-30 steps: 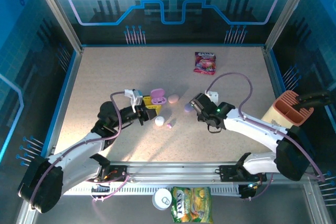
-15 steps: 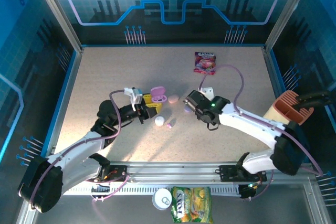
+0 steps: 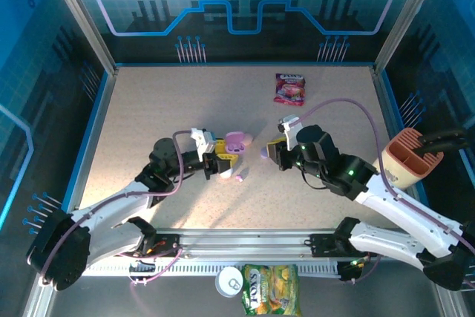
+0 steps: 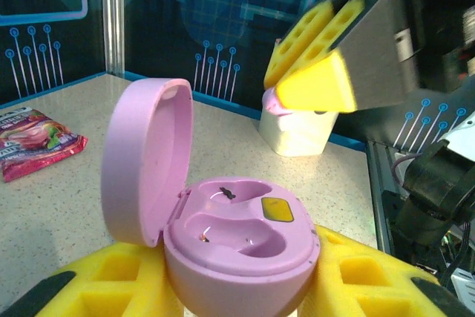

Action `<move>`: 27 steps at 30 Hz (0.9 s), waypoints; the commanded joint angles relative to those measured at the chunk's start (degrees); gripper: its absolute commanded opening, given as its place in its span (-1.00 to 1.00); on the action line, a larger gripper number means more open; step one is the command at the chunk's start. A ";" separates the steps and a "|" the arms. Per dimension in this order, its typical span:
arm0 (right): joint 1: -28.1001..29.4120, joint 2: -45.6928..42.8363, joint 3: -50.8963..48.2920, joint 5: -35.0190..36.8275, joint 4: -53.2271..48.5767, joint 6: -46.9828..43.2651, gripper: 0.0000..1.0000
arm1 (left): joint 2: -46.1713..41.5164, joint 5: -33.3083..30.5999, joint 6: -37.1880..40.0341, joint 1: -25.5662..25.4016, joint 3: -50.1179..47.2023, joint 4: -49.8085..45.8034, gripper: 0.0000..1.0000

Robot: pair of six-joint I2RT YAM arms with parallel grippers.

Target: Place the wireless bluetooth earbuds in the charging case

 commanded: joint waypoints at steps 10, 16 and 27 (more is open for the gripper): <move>2.12 4.66 3.25 -13.13 8.87 -7.57 -0.59 | 1.15 5.93 3.52 -1.01 3.68 -2.43 -0.41; 3.09 7.69 4.66 -13.80 10.12 -7.94 -0.60 | 1.45 6.56 3.77 -1.01 3.94 -3.54 -0.41; 3.45 9.36 3.35 -11.28 9.87 -9.42 -0.60 | 0.52 6.26 2.17 -1.01 3.07 -1.79 -0.39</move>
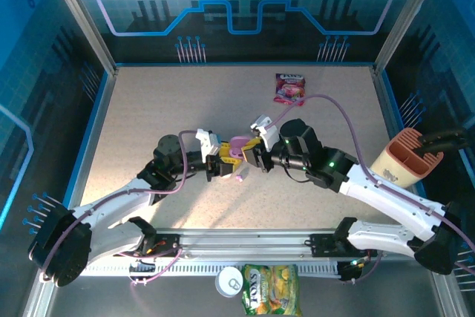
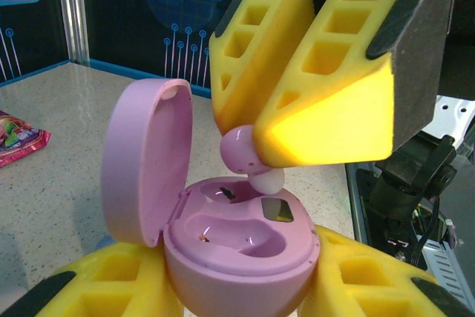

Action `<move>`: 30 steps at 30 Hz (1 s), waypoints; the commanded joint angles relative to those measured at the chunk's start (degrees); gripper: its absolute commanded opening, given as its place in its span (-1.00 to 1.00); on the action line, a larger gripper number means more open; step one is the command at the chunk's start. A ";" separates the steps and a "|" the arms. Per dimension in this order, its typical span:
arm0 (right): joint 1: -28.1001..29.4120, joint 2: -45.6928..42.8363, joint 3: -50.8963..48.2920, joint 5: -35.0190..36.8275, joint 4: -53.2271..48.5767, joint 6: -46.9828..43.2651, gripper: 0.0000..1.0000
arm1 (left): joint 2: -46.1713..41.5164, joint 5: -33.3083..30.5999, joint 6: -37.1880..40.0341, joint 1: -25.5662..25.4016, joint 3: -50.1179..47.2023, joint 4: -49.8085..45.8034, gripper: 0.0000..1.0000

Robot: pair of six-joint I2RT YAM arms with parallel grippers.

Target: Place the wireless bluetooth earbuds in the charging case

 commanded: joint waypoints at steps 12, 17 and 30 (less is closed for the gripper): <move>0.49 0.30 -1.14 0.42 0.33 -2.36 -0.57 | -1.07 0.50 -1.82 -0.29 0.80 3.20 -0.39; 0.49 -0.03 -0.41 -0.19 0.38 -1.86 -0.44 | -1.43 0.17 -1.92 -0.26 0.37 3.16 -0.39; -8.49 -10.75 -11.36 -7.17 13.45 9.90 0.11 | -2.00 -1.79 -3.27 0.45 -1.80 6.83 -0.38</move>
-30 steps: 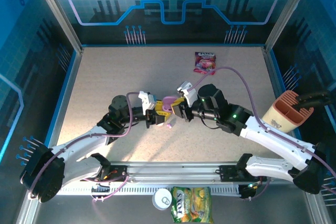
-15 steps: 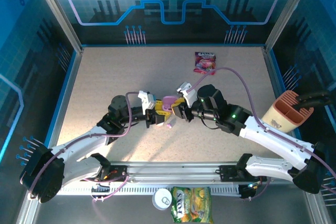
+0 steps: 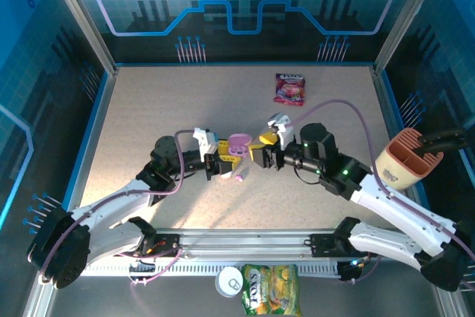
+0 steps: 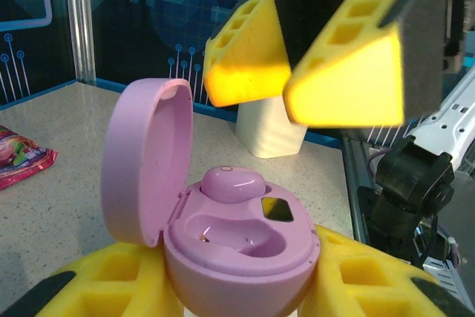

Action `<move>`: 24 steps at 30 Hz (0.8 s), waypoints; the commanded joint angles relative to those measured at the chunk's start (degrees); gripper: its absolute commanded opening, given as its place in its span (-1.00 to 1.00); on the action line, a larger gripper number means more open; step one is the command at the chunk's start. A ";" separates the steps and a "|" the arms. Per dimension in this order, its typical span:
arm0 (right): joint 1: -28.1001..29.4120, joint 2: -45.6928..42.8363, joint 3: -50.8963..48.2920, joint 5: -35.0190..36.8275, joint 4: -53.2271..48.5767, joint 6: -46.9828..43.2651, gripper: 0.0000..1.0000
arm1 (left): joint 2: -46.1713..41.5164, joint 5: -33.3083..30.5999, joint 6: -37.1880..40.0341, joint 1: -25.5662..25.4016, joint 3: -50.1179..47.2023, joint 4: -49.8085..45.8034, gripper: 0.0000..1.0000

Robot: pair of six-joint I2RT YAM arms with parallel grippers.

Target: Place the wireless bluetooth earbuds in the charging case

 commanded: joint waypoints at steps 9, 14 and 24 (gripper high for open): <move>-9.38 0.50 -16.63 -1.32 16.56 16.75 0.15 | -2.47 -2.62 -3.91 1.90 -3.62 8.35 -0.38; -9.33 11.78 -16.97 -2.94 17.33 24.28 0.13 | -4.36 -2.83 -4.54 2.16 -3.86 8.18 -0.38; -2.96 37.48 -6.07 -10.17 17.58 23.34 0.09 | -6.40 -2.21 -4.65 2.32 -3.72 6.20 -0.38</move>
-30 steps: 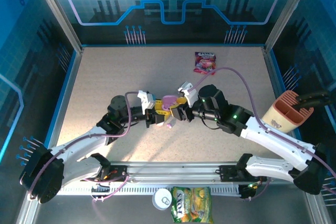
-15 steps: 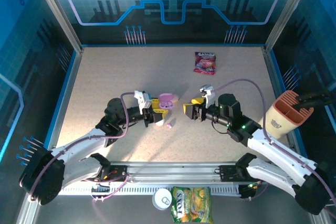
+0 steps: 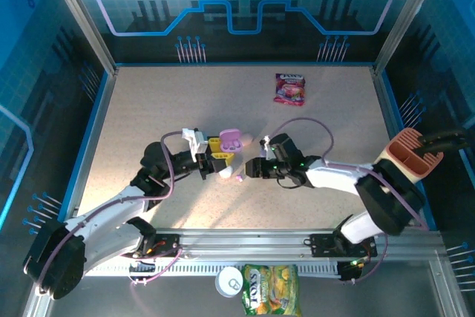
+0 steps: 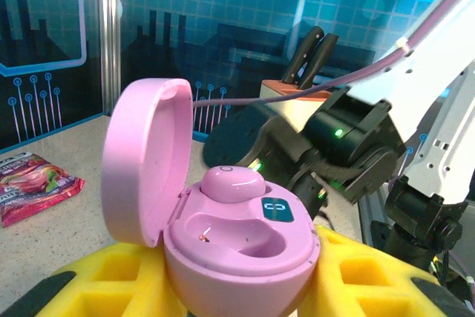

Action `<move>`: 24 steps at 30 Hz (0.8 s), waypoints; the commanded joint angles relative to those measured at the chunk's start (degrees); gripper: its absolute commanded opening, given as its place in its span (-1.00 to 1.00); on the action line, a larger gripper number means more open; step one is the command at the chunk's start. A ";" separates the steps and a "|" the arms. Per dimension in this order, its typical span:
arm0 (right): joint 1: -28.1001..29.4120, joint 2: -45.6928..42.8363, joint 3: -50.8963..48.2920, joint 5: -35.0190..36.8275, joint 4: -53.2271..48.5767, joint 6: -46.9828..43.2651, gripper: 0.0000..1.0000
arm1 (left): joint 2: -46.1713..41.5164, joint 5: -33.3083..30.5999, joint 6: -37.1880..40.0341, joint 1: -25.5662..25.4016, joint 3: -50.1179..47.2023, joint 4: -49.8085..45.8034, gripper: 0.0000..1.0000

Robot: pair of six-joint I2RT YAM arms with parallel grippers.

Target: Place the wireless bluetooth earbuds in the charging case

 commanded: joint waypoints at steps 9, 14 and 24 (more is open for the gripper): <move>1.13 15.85 12.82 -9.05 -3.17 -3.72 0.08 | -3.97 -0.66 0.48 0.43 -1.29 -2.57 -0.38; 1.57 18.71 16.30 -10.58 -6.01 -5.00 0.06 | -3.68 -0.55 0.35 0.40 -1.22 -2.07 -0.38; 2.63 16.58 14.03 -11.11 -8.39 -7.05 0.00 | -3.00 -0.42 0.26 0.39 -1.14 -1.80 -0.38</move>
